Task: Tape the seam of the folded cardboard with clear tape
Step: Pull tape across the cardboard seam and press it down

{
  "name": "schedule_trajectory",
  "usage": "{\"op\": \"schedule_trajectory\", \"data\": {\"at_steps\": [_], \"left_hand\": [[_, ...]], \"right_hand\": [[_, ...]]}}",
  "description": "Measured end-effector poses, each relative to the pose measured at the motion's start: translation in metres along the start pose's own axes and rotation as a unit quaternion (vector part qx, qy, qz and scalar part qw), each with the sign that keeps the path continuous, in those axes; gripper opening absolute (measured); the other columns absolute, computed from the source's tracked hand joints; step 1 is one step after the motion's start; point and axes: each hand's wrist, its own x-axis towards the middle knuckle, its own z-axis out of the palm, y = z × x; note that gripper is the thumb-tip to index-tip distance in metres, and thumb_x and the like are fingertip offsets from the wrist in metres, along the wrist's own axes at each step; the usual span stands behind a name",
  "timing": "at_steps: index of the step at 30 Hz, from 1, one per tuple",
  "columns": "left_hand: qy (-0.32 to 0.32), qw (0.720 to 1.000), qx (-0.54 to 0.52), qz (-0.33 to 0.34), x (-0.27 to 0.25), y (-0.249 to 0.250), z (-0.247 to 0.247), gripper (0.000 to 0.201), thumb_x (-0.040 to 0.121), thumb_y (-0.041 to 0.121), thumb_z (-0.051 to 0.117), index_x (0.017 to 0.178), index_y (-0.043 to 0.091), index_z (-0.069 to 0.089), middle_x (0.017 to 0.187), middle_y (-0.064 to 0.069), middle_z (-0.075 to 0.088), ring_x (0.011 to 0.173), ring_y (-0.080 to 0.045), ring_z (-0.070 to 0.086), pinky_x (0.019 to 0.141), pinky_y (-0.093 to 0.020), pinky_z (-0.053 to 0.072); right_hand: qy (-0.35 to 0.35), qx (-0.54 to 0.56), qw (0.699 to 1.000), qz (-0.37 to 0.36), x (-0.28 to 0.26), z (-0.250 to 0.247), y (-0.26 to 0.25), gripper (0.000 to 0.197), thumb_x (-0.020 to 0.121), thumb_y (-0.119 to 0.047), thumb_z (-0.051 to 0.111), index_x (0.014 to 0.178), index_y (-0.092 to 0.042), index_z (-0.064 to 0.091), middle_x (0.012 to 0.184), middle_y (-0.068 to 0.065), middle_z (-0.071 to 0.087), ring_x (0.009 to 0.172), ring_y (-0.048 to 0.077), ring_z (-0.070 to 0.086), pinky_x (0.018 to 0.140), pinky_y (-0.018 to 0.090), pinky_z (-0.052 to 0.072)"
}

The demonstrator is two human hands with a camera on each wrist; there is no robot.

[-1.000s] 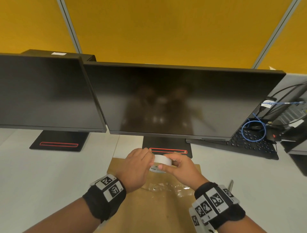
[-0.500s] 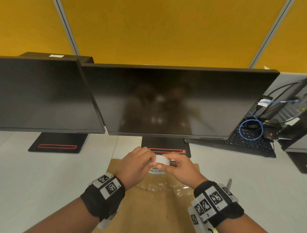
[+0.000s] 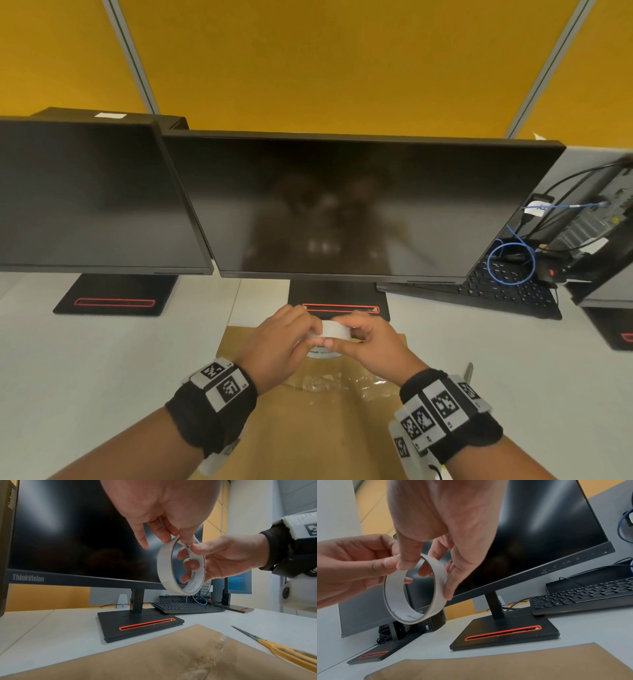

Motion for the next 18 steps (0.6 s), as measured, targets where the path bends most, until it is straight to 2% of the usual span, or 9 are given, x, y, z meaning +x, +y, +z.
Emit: {"op": "schedule_trajectory", "data": {"at_steps": [3, 6, 8, 10, 13, 15, 18], "left_hand": [[0.018, 1.0, -0.011, 0.01, 0.0022, -0.0024, 0.0, 0.017, 0.09, 0.035, 0.05, 0.092, 0.022, 0.061, 0.093, 0.01, 0.058, 0.085, -0.004, 0.045, 0.07, -0.01, 0.035], [0.03, 0.999, -0.001, 0.028, 0.0031, -0.0035, -0.0001, 0.012, 0.089, 0.038, 0.046, 0.087, 0.029, 0.055, 0.088, 0.012, 0.058, 0.081, -0.002, 0.043, 0.066, -0.01, 0.034], [0.041, 0.999, 0.001, 0.033, 0.0023, -0.0045, -0.0002, 0.009, 0.087, 0.038, 0.045, 0.083, 0.032, 0.051, 0.085, 0.013, 0.058, 0.081, -0.002, 0.042, 0.065, -0.011, 0.036], [0.049, 0.998, 0.002, 0.029, 0.0009, -0.0055, 0.0002, 0.012, 0.086, 0.038, 0.046, 0.082, 0.031, 0.054, 0.084, 0.014, 0.058, 0.081, -0.002, 0.046, 0.065, -0.015, 0.042], [0.034, 0.999, 0.002, 0.021, 0.0006, -0.0077, 0.0013, 0.021, 0.087, 0.042, 0.042, 0.084, 0.028, 0.057, 0.088, 0.014, 0.057, 0.082, -0.005, 0.05, 0.069, -0.014, 0.041], [0.014, 1.0, -0.008, 0.016, 0.0013, -0.0078, 0.0022, 0.027, 0.088, 0.045, 0.037, 0.086, 0.027, 0.056, 0.09, 0.015, 0.052, 0.085, -0.004, 0.047, 0.071, -0.011, 0.036], [-0.014, 0.999, -0.038, 0.003, 0.002, -0.0081, 0.0041, 0.024, 0.09, 0.044, 0.037, 0.086, 0.026, 0.053, 0.091, 0.016, 0.047, 0.088, -0.004, 0.043, 0.074, -0.014, 0.038]], "right_hand": [[0.002, 0.014, 1.0, -0.003, -0.0003, -0.0004, -0.0007, 0.024, 0.08, -0.026, 0.075, 0.103, -0.026, 0.071, 0.104, -0.004, 0.068, 0.098, 0.009, 0.064, 0.085, 0.022, 0.055], [0.005, 0.026, 1.0, -0.008, 0.0001, 0.0004, -0.001, 0.022, 0.079, -0.025, 0.076, 0.1, -0.031, 0.07, 0.103, -0.005, 0.069, 0.098, 0.009, 0.065, 0.085, 0.024, 0.055], [0.01, 0.011, 1.0, -0.011, 0.0002, 0.0007, -0.002, 0.021, 0.079, -0.027, 0.075, 0.098, -0.033, 0.07, 0.102, -0.004, 0.068, 0.097, 0.009, 0.064, 0.084, 0.023, 0.054], [0.019, -0.018, 1.0, -0.011, 0.001, 0.0008, -0.0015, 0.022, 0.079, -0.03, 0.075, 0.101, -0.031, 0.07, 0.1, -0.004, 0.065, 0.096, 0.009, 0.062, 0.084, 0.022, 0.054], [0.038, -0.049, 0.998, -0.009, 0.0019, 0.0014, 0.0002, 0.027, 0.078, -0.033, 0.076, 0.103, -0.027, 0.071, 0.096, -0.007, 0.062, 0.094, 0.007, 0.059, 0.083, 0.022, 0.053], [0.042, -0.051, 0.998, -0.01, 0.0022, 0.0029, 0.0015, 0.025, 0.077, -0.032, 0.077, 0.101, -0.027, 0.071, 0.094, -0.007, 0.061, 0.092, 0.007, 0.059, 0.082, 0.022, 0.052], [0.042, -0.047, 0.998, -0.005, 0.0023, 0.0047, 0.0035, 0.023, 0.076, -0.03, 0.079, 0.096, -0.031, 0.07, 0.093, -0.005, 0.06, 0.091, 0.009, 0.059, 0.082, 0.024, 0.052]]}}
